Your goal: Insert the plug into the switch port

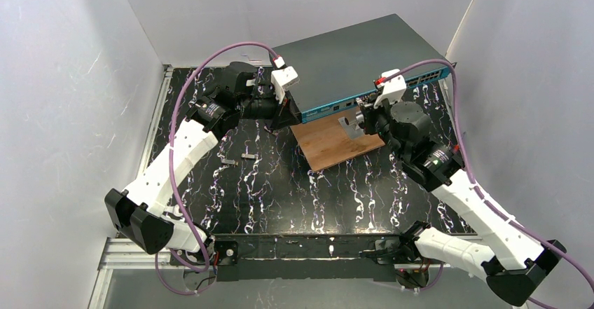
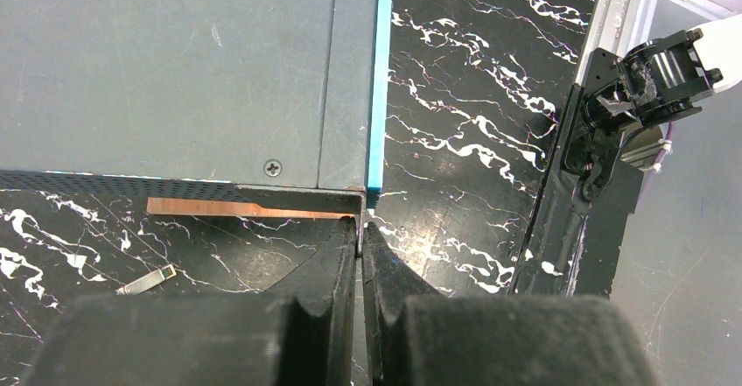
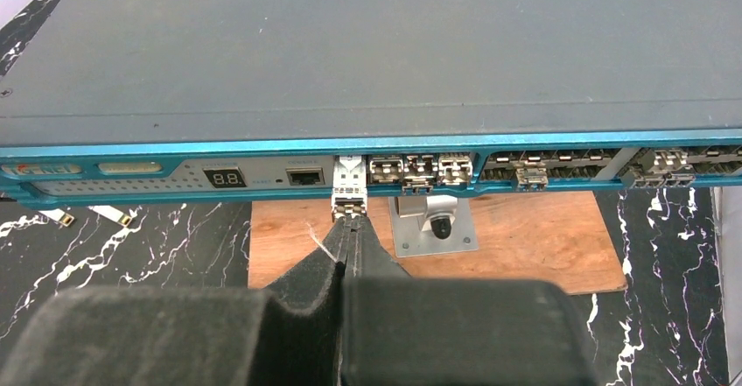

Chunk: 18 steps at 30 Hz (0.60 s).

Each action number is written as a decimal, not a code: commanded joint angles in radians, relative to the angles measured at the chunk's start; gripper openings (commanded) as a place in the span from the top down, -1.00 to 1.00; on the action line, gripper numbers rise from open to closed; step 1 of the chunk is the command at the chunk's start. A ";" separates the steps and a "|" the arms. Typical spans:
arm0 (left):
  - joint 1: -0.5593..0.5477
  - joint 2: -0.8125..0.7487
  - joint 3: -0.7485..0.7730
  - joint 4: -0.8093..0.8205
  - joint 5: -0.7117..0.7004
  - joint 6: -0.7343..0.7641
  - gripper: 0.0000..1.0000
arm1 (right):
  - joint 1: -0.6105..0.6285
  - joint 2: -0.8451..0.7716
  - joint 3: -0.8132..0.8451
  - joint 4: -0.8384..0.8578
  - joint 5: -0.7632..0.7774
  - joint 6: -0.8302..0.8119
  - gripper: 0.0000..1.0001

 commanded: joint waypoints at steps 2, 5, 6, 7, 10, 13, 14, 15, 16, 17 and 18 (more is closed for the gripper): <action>-0.010 -0.001 0.037 -0.060 0.042 -0.021 1.00 | -0.003 0.011 0.033 0.095 0.009 -0.023 0.97; -0.010 -0.002 0.035 -0.059 0.045 -0.020 1.00 | -0.002 0.020 0.033 0.112 0.003 -0.024 0.97; -0.010 -0.003 0.034 -0.060 0.045 -0.020 1.00 | -0.002 0.023 0.034 0.115 0.003 -0.024 0.97; -0.010 -0.003 0.033 -0.061 0.045 -0.020 1.00 | -0.003 0.029 0.036 0.116 0.000 -0.024 0.97; -0.010 -0.003 0.033 -0.061 0.050 -0.019 1.00 | -0.003 0.039 0.034 0.126 -0.001 -0.024 0.97; -0.010 -0.006 0.031 -0.061 0.054 -0.020 1.00 | -0.002 0.045 0.029 0.138 0.000 -0.024 0.97; -0.010 -0.005 0.032 -0.061 0.056 -0.020 1.00 | -0.003 0.047 0.029 0.140 0.003 -0.024 0.97; -0.009 -0.006 0.032 -0.063 0.058 -0.019 1.00 | -0.002 0.048 0.026 0.143 0.006 -0.024 0.97; -0.010 -0.007 0.030 -0.064 0.060 -0.020 1.00 | -0.003 0.049 0.024 0.148 0.009 -0.024 0.97; -0.009 -0.008 0.030 -0.065 0.062 -0.019 1.00 | -0.003 0.050 0.023 0.152 0.011 -0.025 0.97; -0.010 -0.009 0.029 -0.066 0.063 -0.019 1.00 | -0.003 0.052 0.021 0.155 0.013 -0.025 0.97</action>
